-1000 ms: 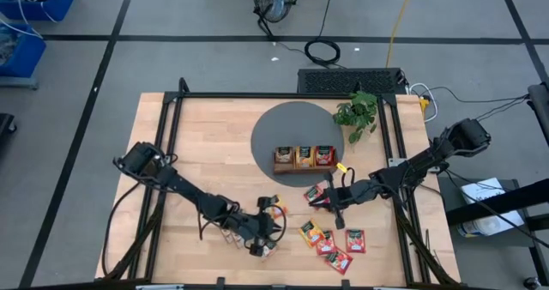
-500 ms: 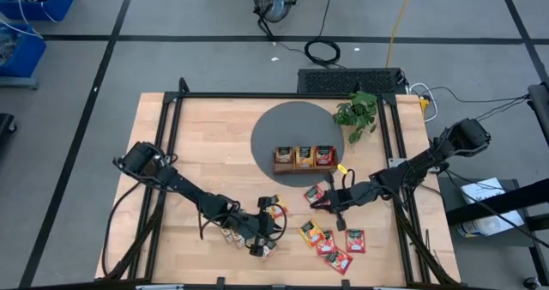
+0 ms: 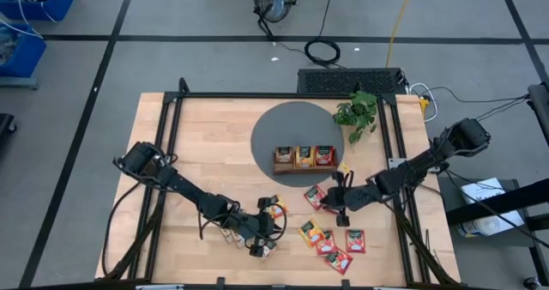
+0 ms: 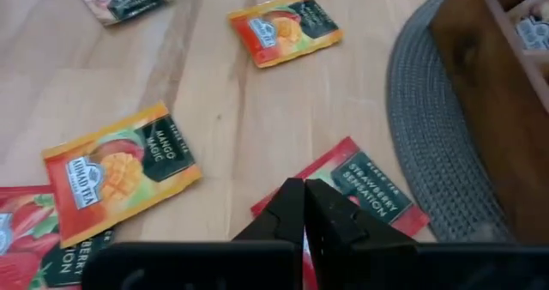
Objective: Pick & Place Tea
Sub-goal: Put the red tea bag into the right section of the wooden organizer
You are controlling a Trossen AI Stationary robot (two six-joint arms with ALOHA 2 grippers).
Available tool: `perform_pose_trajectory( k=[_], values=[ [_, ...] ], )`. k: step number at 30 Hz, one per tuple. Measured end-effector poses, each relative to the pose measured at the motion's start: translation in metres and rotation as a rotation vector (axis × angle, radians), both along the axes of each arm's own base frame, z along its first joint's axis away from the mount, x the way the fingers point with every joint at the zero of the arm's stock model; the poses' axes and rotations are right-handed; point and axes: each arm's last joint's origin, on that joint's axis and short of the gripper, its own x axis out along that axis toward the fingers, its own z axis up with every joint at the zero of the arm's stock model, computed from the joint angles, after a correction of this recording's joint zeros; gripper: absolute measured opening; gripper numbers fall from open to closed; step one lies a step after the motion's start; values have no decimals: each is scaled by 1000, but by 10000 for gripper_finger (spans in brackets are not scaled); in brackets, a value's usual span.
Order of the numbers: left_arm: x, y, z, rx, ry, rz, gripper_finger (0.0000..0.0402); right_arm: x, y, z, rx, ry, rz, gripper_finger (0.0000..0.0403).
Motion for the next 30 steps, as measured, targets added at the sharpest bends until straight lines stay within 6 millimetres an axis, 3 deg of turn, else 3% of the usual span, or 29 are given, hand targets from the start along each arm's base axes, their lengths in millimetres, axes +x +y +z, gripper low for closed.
perform_pose_trajectory(
  k=[9,18,30],
  values=[
    [1,-1,2,-7,-27,-1,31,-1,3,-4,36,40,33,0],
    [9,11,7,-66,-76,131,31,8,2,-32,-101,79,-62,0],
    [11,20,3,-147,-28,214,31,12,-1,-35,19,110,-57,0]
  ],
)
